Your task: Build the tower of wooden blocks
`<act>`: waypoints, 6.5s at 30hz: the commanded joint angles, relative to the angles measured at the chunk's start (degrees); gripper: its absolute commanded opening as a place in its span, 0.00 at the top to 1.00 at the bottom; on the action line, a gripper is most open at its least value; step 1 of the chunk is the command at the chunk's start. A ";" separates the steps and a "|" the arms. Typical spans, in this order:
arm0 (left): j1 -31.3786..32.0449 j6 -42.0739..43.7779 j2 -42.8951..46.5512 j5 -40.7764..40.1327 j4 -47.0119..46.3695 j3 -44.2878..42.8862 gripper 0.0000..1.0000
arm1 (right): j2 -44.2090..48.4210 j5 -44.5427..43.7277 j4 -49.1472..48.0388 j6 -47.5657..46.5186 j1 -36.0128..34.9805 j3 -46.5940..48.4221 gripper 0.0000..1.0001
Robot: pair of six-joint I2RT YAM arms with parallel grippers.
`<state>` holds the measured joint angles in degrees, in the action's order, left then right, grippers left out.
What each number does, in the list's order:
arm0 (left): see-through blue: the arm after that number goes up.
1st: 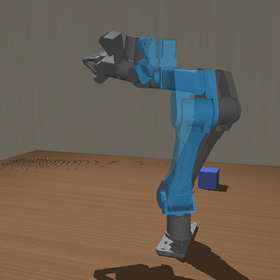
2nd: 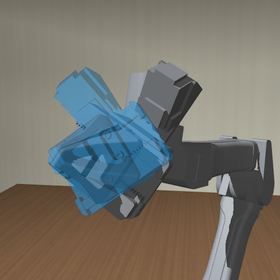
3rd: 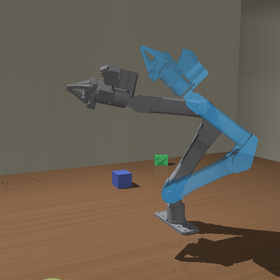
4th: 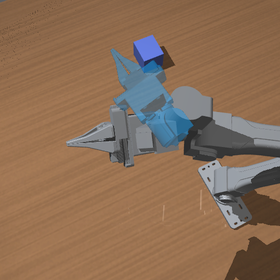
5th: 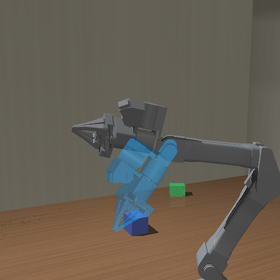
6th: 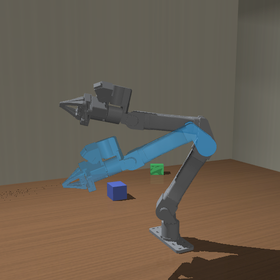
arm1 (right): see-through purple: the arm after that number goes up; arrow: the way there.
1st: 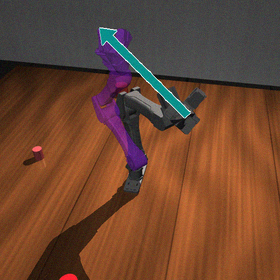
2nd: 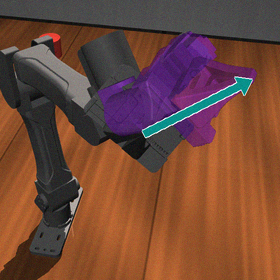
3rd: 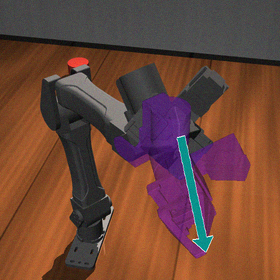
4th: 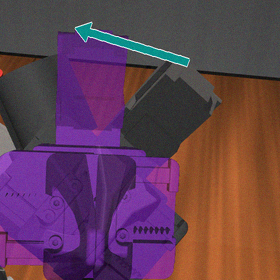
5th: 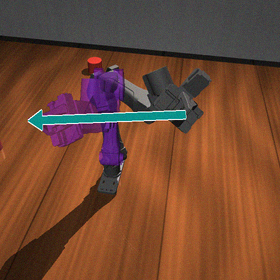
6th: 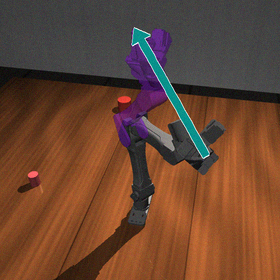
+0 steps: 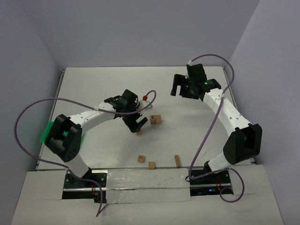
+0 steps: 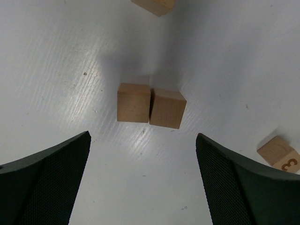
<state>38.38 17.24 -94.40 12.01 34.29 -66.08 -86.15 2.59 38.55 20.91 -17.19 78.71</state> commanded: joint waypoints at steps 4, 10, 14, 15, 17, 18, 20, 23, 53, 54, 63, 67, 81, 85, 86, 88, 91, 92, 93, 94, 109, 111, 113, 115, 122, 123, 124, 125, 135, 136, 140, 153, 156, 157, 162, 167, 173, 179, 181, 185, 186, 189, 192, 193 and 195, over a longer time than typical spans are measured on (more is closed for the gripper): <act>1.25 2.44 -4.55 0.74 -2.47 -4.92 0.01 | 0.90 -0.13 -1.54 -0.69 0.49 1.62 0.00; 2.12 3.64 -7.49 1.32 -1.61 -6.23 0.01 | 0.46 0.30 -1.63 -0.77 0.59 1.62 0.00; 2.23 4.03 -8.60 1.44 -1.33 -6.60 0.01 | 0.28 0.49 -1.63 -0.69 0.58 1.44 0.00; 2.23 4.08 -8.91 1.39 -1.22 -6.66 0.01 | 0.28 0.54 -1.63 -0.74 0.68 1.44 0.00; 2.23 4.39 -9.40 1.35 -0.95 -6.69 0.01 | 0.21 0.64 -1.63 -0.71 0.76 1.44 0.00; 2.23 4.54 -9.63 1.40 -0.81 -6.69 0.02 | 0.19 0.69 -1.63 -0.69 0.76 1.44 0.00; 2.23 4.73 -10.05 1.58 -0.62 -6.72 0.03 | 0.19 0.75 -1.61 -0.69 0.73 1.44 0.00; 2.31 4.82 -10.43 1.79 -0.46 -6.94 0.06 | 0.19 0.83 -1.62 -0.77 0.67 1.44 0.00; 3.10 3.51 -12.56 1.00 -0.10 -6.60 0.24 | -0.41 1.27 -1.28 -0.69 0.76 2.23 0.00; 3.10 3.44 -12.52 0.80 -0.06 -6.64 0.27 | -0.42 1.28 -1.25 -0.69 0.76 2.30 0.00; 4.09 -1.10 -8.71 -3.84 1.57 -7.07 0.73 | -0.03 1.09 -0.93 -0.69 0.76 2.57 0.00; 4.76 -8.95 -5.53 -6.60 4.67 -10.16 1.00 | 0.62 0.69 -0.84 -0.69 0.76 2.66 0.00; 8.55 -46.36 -5.84 -20.54 16.96 -26.41 1.00 | 2.57 -2.45 -0.81 -1.10 1.91 2.88 0.00; 9.82 -49.48 -10.00 -20.78 19.02 -34.53 1.00 | 2.75 -4.02 -0.92 -1.04 2.81 3.11 0.00; 10.25 -49.59 -10.86 -20.95 19.44 -34.77 1.00 | 2.83 -4.26 -0.83 -1.03 3.17 3.13 0.00; 11.11 -51.55 -13.06 -23.15 20.03 -38.26 1.00 | 2.90 -4.82 -0.69 -0.75 4.77 3.56 0.00; 11.91 -53.46 -14.59 -24.61 20.06 -40.34 0.97 | 2.83 -5.54 -0.24 -0.23 7.20 4.65 0.00; 12.14 -53.73 -14.97 -24.38 19.92 -40.44 0.92 | 2.78 -5.47 -0.14 -0.11 8.00 4.94 0.00; 12.72 -54.12 -15.53 -24.36 19.80 -40.44 0.90 | 2.80 -5.03 -0.03 0.08 9.22 5.15 0.00; 13.41 -54.70 -16.34 -25.68 19.93 -40.60 0.90 | 2.88 -4.68 0.04 0.29 10.13 5.38 0.00; 14.44 -71.03 -19.16 -29.45 22.53 -42.43 1.00 | 4.06 -2.94 -0.84 0.84 12.49 3.55 0.00; 14.44 -71.93 -19.52 -29.16 22.32 -43.10 1.00 | 4.06 -2.94 -0.84 0.80 12.54 3.46 0.00; 14.44 -72.62 -20.41 -29.69 22.49 -43.72 1.00 | 4.15 -2.88 -0.93 0.89 12.54 3.46 0.00; 14.30 -72.98 -21.27 -30.44 22.58 -44.25 1.00 | 4.09 -1.57 -0.93 0.89 12.54 3.43 0.00; 13.01 -72.70 -22.83 -30.62 22.14 -43.64 1.00 | 3.54 -0.74 -1.19 1.09 12.62 3.43 0.00; 12.83 -72.56 -23.11 -30.30 22.01 -43.41 1.00 | 3.40 -0.74 -1.19 1.14 12.62 3.52 0.00; 12.73 -72.44 -23.35 -30.12 21.93 -43.31 1.00 | 3.32 -0.74 -1.15 1.11 12.58 3.59 0.00; 12.67 -72.33 -23.59 -29.99 21.87 -43.27 1.00 | 3.28 -0.74 -1.12 1.08 12.54 3.64 0.00; 12.33 -71.58 -25.48 -28.68 21.44 -43.69 1.00 | 3.29 -0.08 -1.21 1.15 12.78 3.53 0.00; 12.30 -71.48 -25.67 -28.40 21.37 -43.73 1.00 | 3.27 0.00 -1.19 1.15 12.80 3.59 0.00; 12.24 -71.22 -26.23 -27.69 21.18 -44.03 0.98 | 3.27 0.38 -1.10 1.15 12.80 3.56 0.00; 12.24 -70.76 -27.90 -27.17 21.22 -45.80 0.93 | 3.62 1.15 -1.24 1.20 12.89 2.85 0.00; 12.24 -70.72 -27.98 -27.25 21.22 -46.15 0.92 | 3.62 1.36 -1.37 1.24 12.89 2.67 0.00; 12.24 -70.76 -28.03 -27.26 21.26 -46.31 0.92 | 3.62 1.49 -1.37 1.24 12.89 2.63 0.00; 12.24 -70.54 -28.20 -27.25 21.17 -46.77 0.90 | 3.40 1.76 -1.41 1.33 12.89 2.58 0.00; 12.16 -70.67 -28.15 -27.26 21.04 -46.05 0.89 | 3.45 1.99 -1.49 1.33 12.89 2.53 0.00; 11.97 -70.56 -28.20 -26.99 20.82 -45.05 0.87 | 3.45 2.10 -1.46 1.39 12.86 2.58 0.00; 11.50 -70.37 -28.16 -26.08 20.42 -44.16 0.86 | 3.45 2.20 -1.44 1.24 12.89 2.37 0.00; 11.45 -70.28 -28.16 -25.84 20.37 -44.31 0.85 | 3.45 2.29 -1.54 1.24 12.89 2.32 0.00; 11.37 -70.15 -28.31 -25.39 20.21 -44.31 0.81 | 3.36 2.33 -1.54 1.33 12.89 2.41 0.00; 11.37 -70.13 -28.40 -25.17 20.19 -44.31 0.80 | 3.34 2.33 -1.52 1.33 12.89 2.41 0.00; 11.37 -69.97 -28.55 -25.10 20.12 -44.40 0.80 | 3.27 2.33 -1.46 1.25 12.89 2.41 0.00; 11.35 -69.88 -28.64 -24.61 19.96 -44.24 0.80 | 3.27 2.35 -1.53 1.26 12.97 2.32 0.00; 11.37 -69.88 -28.64 -24.48 19.94 -44.04 0.80 | 3.27 2.33 -1.54 1.29 12.93 2.27 0.00; 11.37 -69.88 -28.67 -24.40 19.92 -43.87 0.80 | 3.27 2.36 -1.57 1.33 12.97 2.26 0.00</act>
<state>49.81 -53.32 -122.72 -13.40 56.31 -109.94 -84.84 4.62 38.59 21.85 -4.82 81.03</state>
